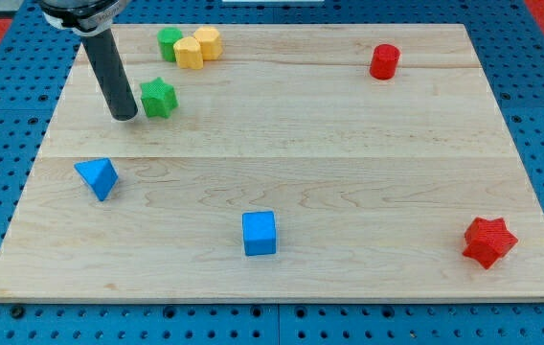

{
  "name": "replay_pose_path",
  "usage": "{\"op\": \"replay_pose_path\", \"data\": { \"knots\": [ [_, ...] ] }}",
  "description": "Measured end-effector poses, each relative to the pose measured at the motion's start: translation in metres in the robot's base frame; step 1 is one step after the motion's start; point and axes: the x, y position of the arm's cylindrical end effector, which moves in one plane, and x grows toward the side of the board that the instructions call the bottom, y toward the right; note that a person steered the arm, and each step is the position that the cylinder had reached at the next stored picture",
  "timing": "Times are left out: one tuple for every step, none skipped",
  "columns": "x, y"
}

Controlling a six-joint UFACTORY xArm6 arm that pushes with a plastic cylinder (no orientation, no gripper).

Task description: Push the green star to the bottom of the heart

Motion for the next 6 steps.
{"op": "replay_pose_path", "data": {
  "knots": [
    [0.000,0.023],
    [-0.004,0.043],
    [-0.030,0.043],
    [-0.055,0.043],
    [-0.059,0.045],
    [-0.021,0.059]
  ]
}}
